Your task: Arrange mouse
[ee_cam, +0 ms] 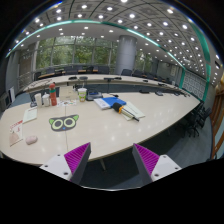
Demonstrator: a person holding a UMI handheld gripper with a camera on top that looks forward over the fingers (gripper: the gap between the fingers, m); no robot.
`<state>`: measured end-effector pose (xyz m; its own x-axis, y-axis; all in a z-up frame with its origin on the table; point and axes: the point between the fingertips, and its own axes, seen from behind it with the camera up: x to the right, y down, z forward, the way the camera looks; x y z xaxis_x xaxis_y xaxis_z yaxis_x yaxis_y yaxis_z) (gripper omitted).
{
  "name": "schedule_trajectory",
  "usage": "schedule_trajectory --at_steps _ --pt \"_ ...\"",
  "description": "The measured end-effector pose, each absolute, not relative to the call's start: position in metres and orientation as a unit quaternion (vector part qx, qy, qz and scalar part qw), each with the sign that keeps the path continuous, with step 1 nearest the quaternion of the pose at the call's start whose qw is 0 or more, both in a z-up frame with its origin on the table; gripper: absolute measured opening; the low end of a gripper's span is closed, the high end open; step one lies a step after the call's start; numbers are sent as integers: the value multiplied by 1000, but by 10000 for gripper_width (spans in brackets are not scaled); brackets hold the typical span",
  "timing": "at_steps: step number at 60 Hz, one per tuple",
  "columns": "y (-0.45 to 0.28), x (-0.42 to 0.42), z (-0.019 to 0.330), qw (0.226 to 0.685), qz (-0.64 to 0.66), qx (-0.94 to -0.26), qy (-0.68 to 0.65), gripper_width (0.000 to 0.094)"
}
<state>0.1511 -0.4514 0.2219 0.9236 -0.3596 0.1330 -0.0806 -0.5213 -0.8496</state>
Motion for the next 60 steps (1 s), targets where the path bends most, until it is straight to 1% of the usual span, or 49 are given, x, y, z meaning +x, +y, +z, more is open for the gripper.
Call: schedule_trajectory --at_steps 5,9,11,17,25,29,32,38,44,53,60 --pt "-450 144 215 468 -145 -863 125 854" --pt "-444 123 196 460 -141 -868 123 856" --pt "-446 122 192 457 -137 -871 118 857" --pt "-443 89 161 445 -130 -880 101 856" --pt "-435 17 118 432 -110 -891 82 849" --pt "-420 -29 93 429 -92 -896 75 850" --pt "-412 -64 83 431 -77 -896 68 852" --pt "-381 -135 54 436 -41 -897 58 852" --pt "-351 -199 31 431 -7 -901 51 850" --pt "-291 -270 15 442 25 -896 38 850" --pt "-250 -303 4 444 35 -895 28 847"
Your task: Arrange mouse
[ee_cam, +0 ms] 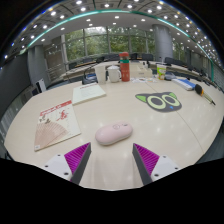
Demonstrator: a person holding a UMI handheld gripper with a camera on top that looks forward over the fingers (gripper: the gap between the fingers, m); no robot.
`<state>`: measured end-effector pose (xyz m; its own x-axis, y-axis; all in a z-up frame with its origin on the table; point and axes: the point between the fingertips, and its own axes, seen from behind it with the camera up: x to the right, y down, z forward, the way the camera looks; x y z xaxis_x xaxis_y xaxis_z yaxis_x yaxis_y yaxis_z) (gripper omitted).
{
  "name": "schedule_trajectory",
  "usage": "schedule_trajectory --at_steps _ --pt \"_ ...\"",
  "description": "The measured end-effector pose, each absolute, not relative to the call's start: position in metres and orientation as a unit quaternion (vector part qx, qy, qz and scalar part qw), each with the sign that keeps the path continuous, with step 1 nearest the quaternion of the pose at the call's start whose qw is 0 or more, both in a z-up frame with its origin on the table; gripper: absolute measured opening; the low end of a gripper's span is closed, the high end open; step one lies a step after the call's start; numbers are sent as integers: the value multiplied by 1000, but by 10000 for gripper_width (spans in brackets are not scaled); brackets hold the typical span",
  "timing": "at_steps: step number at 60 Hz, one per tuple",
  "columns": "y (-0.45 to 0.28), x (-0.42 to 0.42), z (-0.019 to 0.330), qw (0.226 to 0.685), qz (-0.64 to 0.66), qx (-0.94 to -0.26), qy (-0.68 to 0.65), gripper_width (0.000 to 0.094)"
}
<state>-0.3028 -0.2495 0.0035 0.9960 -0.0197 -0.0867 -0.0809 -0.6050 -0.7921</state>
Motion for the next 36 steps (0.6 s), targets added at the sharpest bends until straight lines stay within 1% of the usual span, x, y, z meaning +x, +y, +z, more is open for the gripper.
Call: schedule_trajectory --at_steps 6,10,20,24,26,30,35,36 --pt "-221 -319 -6 440 35 -897 20 842" --pt "-207 -321 -7 441 26 -897 19 858" --pt "-170 -328 -8 440 23 -898 11 843" --pt "-159 -328 -9 436 18 -900 11 818" --pt "-154 -327 -11 432 14 -902 12 782" --pt "-146 -324 -12 430 2 -903 10 676" --pt "-138 -316 -14 430 -22 -903 6 488" --pt "-137 -316 -14 431 -22 -902 6 487"
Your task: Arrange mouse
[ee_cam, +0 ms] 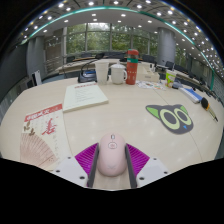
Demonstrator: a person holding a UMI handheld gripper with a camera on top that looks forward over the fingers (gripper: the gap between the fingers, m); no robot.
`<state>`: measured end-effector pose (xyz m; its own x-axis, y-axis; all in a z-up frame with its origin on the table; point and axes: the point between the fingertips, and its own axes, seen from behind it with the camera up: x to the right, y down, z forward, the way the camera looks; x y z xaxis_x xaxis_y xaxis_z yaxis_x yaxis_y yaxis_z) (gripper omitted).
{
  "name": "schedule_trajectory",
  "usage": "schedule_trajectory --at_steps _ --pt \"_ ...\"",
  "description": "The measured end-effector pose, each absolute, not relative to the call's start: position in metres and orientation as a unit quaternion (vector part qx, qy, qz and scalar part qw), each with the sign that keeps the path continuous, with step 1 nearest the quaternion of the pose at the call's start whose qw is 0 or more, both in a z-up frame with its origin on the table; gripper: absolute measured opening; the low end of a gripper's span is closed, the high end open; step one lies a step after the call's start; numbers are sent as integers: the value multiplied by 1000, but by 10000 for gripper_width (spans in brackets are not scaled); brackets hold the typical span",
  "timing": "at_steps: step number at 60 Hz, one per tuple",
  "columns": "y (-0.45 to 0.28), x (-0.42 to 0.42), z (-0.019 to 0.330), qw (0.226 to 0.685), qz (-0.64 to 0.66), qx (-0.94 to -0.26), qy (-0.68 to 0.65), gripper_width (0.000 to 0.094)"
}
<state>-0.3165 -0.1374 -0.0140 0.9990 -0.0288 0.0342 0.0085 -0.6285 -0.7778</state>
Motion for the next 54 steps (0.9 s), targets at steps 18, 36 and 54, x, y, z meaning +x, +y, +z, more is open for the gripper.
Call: schedule_trajectory --at_steps 18,36,54 --pt "-134 -320 -9 407 1 -913 -27 322" --pt "-86 -275 161 515 53 -855 -37 322" --pt "-25 -100 110 486 7 -874 -3 321"
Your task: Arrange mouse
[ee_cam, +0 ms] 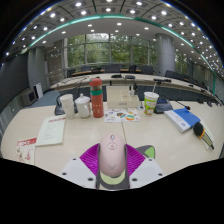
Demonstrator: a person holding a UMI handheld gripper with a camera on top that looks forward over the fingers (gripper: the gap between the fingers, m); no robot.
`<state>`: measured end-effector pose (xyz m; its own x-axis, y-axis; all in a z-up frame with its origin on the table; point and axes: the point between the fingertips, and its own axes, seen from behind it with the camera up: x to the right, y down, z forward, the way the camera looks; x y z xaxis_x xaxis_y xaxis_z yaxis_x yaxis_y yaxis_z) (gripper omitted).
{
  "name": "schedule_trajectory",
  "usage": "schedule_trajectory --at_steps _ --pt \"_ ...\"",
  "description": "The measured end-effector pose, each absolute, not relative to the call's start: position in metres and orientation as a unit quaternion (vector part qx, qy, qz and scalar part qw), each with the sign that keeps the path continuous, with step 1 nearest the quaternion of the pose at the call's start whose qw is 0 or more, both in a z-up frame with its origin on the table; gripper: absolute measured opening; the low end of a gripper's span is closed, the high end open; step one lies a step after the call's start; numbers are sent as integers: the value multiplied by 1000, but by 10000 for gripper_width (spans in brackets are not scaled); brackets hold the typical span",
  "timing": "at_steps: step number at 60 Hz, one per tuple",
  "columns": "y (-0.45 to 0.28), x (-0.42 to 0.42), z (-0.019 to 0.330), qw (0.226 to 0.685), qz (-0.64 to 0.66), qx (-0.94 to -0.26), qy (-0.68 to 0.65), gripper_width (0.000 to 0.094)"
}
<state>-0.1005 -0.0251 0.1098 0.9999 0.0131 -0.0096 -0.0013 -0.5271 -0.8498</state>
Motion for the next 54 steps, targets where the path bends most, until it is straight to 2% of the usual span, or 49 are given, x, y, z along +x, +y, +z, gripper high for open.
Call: schedule_trajectory --at_steps 9,15,22,25,30,42,54 --pt "-18 -56 38 445 -5 -896 -8 321" --pt "-21 -43 8 429 3 -903 -7 328" --pt "-26 -49 -9 411 34 -911 4 456" --pt "-26 -49 -5 417 33 -908 1 524" --pt "-33 -48 5 421 23 -907 -6 864" --pt "-79 -53 69 447 -13 -894 -27 852" --pt "-185 -74 141 465 -27 -884 -24 853"
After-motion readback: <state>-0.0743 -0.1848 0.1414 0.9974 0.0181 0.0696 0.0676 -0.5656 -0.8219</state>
